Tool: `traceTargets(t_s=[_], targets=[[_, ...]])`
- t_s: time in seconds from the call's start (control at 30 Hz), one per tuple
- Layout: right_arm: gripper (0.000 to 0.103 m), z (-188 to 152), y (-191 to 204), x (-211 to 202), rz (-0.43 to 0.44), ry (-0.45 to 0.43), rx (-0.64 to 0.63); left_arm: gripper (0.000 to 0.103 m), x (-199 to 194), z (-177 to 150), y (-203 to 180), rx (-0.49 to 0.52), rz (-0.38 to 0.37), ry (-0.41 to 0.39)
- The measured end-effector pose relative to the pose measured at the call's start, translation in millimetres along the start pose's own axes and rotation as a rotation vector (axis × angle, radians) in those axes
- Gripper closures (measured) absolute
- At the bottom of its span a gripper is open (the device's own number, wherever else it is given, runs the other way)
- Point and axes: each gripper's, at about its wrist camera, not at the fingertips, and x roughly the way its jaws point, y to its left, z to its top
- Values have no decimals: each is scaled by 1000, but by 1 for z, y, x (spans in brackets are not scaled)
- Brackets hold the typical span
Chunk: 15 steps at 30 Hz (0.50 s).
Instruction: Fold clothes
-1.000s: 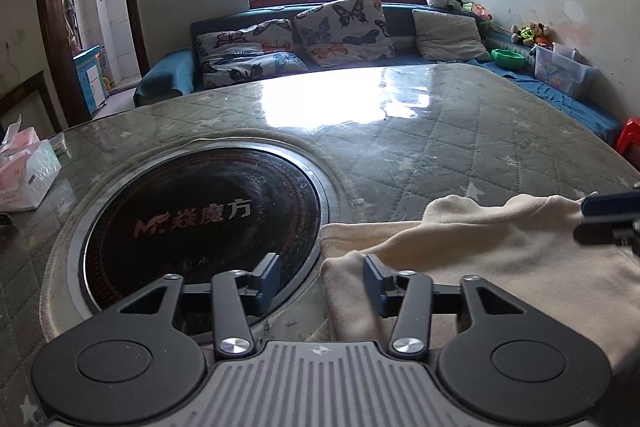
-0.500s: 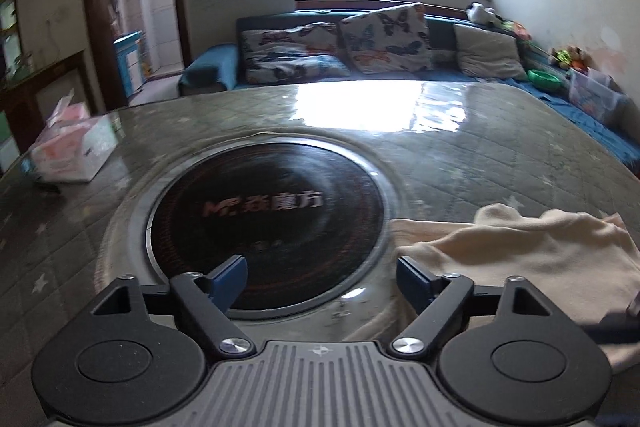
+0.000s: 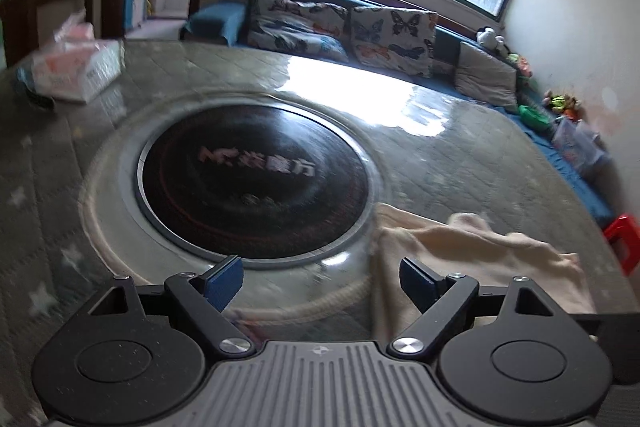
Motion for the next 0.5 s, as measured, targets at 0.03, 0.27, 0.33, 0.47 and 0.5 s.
traceTargets(t_s=[0.03, 0.27, 0.33, 0.47, 0.5], targets=[[82, 0, -3, -1, 5, -5, 24, 17, 0, 0, -2, -14, -13, 8], [88, 0, -29, -24, 48, -70, 188, 16, 6, -1, -7, -179, -86, 81], [89, 0, -34, -31, 55, -90, 222, 16, 10, -1, -9, -226, -113, 108], [89, -4, -42, -47, 73, -124, 277, 20, 22, -4, -10, -299, -156, 160], [89, -6, -42, -51, 79, -129, 282, 22, 24, -5, -10, -314, -167, 168]])
